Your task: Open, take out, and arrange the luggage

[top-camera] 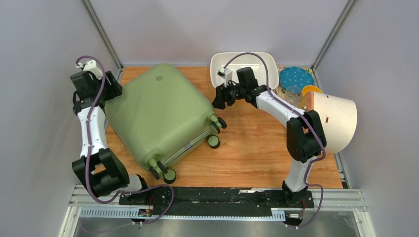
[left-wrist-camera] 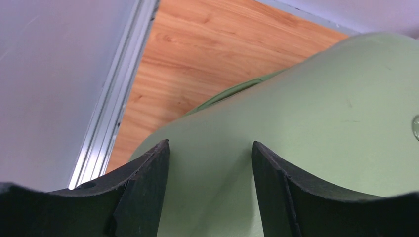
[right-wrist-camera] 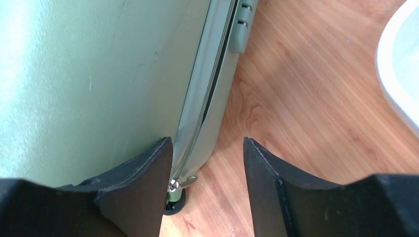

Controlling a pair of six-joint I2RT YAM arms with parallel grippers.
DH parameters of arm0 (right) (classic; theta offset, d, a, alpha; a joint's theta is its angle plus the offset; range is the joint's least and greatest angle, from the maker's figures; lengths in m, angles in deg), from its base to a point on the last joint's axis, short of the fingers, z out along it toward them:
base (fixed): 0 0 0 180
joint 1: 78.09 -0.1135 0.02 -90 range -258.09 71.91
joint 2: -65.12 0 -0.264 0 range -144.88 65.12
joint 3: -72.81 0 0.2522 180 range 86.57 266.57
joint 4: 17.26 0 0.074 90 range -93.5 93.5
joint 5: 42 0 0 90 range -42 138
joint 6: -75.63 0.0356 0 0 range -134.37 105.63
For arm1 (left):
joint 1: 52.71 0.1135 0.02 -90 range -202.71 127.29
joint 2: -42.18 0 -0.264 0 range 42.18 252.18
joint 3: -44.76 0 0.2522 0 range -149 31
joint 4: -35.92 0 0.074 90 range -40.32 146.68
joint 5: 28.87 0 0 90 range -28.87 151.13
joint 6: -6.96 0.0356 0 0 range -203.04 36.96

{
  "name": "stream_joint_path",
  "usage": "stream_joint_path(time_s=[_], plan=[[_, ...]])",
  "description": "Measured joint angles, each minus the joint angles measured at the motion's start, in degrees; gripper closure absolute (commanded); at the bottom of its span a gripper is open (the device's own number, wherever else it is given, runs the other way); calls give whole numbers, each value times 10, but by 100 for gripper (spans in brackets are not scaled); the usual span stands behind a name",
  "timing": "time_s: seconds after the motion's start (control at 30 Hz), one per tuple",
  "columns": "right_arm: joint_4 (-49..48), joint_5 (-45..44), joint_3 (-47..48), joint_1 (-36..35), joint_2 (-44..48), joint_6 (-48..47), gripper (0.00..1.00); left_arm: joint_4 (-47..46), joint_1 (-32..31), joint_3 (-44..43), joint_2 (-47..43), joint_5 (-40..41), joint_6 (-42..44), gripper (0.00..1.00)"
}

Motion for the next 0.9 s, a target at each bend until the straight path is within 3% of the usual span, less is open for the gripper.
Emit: stream_joint_path(time_s=[0.17, 0.33, 0.43, 0.53, 0.63, 0.73, 0.9], plan=[[-17, -10, -64, -10, 43, 1, 41, 35, -61, -46, 22, -19, 76, 21], [-17, -41, -74, -44, 53, -2, 41, 194, -80, -134, 32, -74, 141, 21], [-17, -47, -75, -66, 53, 0, 41, 244, -75, -118, 5, -85, 164, 21], [-17, -59, -79, -75, 59, -1, 40, 198, -2, -1, -101, -128, 147, 21], [-15, -65, -87, -74, 68, -2, 40, 201, 75, 66, -182, -88, 111, 22], [-9, -62, -87, -70, 69, -1, 40, 196, 133, 87, -179, -81, 52, 26], [21, -44, -86, -51, 70, -1, 40, 171, 216, 96, -136, -152, -15, 29]])
